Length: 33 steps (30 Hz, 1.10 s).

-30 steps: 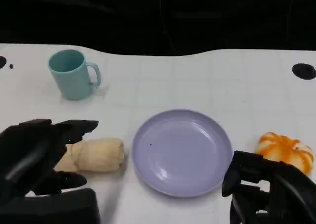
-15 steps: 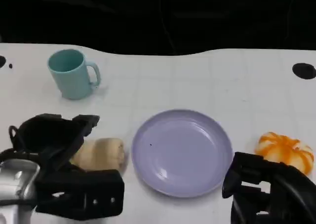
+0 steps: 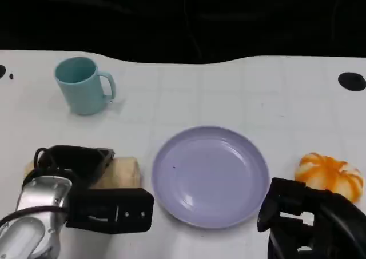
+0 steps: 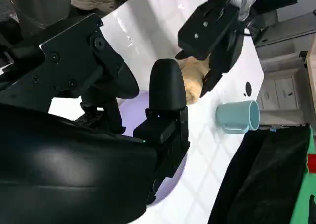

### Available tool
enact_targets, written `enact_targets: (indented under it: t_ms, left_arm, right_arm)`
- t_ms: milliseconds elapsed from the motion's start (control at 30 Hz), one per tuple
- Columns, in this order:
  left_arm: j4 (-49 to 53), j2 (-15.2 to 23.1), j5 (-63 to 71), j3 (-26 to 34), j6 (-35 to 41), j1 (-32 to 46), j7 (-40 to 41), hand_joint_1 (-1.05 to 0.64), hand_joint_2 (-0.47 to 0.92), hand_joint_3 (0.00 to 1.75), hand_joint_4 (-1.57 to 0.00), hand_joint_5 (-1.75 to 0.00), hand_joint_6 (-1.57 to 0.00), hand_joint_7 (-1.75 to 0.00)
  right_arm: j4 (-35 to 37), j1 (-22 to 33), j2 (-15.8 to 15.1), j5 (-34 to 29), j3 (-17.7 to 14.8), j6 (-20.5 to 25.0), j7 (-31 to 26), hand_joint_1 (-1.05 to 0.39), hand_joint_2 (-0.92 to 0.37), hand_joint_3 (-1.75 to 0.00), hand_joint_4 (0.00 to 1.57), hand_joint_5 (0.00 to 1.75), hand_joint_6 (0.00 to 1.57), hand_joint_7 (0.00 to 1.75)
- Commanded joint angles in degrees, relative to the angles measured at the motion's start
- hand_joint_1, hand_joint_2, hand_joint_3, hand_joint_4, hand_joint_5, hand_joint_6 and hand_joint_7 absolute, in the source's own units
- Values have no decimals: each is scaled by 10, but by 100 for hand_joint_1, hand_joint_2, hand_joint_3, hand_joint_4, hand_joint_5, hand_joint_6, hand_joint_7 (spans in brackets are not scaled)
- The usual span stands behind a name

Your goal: Grasp the towel on the left side of the plate with the left hand and place it into the plate.

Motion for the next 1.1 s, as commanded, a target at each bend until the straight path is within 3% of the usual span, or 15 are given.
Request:
enact_targets:
  t_ms: [33,67,100,133,167,233,300,467,500,567,667,700,767,967,1100]
  left_arm:
    - [72,-8,-31,-2,-18,-8,43,-48,92,10,-54,-11,-41,-4]
    - [84,-8,-40,1,-32,-4,73,-43,92,11,-61,-13,-47,-5]
    - [95,-8,-47,2,-46,-1,99,-36,92,19,-81,-26,-70,-10]
    - [106,-6,-55,3,-63,2,126,-34,92,22,-89,-33,-80,-11]
    - [115,-4,-62,3,-76,3,144,-32,92,27,-94,-53,-95,-11]
    - [127,0,-66,-1,-94,4,171,-31,92,29,-91,-74,-107,-11]
    - [137,5,-70,-1,-115,9,208,-29,92,32,-81,-113,-113,-17]
    - [126,6,-85,11,-135,22,265,-31,92,33,-68,-168,-71,-123]
    - [121,7,-89,14,-140,26,279,-30,92,31,-71,-172,-64,-143]
    - [108,10,-93,20,-147,33,303,-29,92,28,-76,-174,-57,-163]
    - [78,17,-88,26,-141,41,313,-29,92,28,-77,-175,-51,-165]
    - [70,18,-87,28,-139,42,312,-29,92,26,-77,-175,-59,-133]
    - [44,20,-87,35,-136,47,313,-28,92,24,-77,-175,-67,-115]
    - [-28,5,-96,54,-138,52,321,-24,89,19,-83,-175,-59,-165]
    - [-72,-11,-100,58,-134,50,312,-26,86,23,-83,-175,-56,-174]
  right_arm:
    - [-14,5,-7,2,-8,6,0,-9,-50,-132,73,175,64,159]
    - [-15,6,-8,2,-7,6,-1,-9,-50,-132,73,175,64,159]
    - [-15,5,-8,2,-7,7,-1,-9,-50,-132,74,175,64,159]
    - [-16,5,-9,2,-7,8,-1,-9,-50,-132,73,175,64,159]
    - [-17,4,-9,2,-7,10,-1,-9,-50,-132,73,175,64,159]
    - [-18,2,-8,5,-8,15,-2,-8,-50,-132,73,175,64,159]
    - [-16,0,-7,5,-8,16,-2,-8,-50,-132,73,175,64,159]
    - [-13,0,-6,5,-9,12,-1,-8,-50,-132,74,175,64,159]
    - [-13,0,-6,5,-9,11,-1,-7,-50,-132,74,175,64,159]
    - [-13,-1,-6,4,-8,13,-2,-7,-50,-132,74,175,64,159]
    - [-14,-2,-7,6,-10,18,-3,-7,-50,-132,74,175,64,159]
    - [-14,-2,-6,7,-11,19,-2,-7,-50,-132,74,175,64,159]
    - [-14,-2,-6,7,-11,17,-1,-7,-50,-133,74,175,64,159]
    - [-16,-3,-7,4,-9,23,-4,-8,-50,-133,74,175,64,159]
    - [-18,-1,-5,2,-6,23,-6,-7,-50,-132,74,175,64,159]
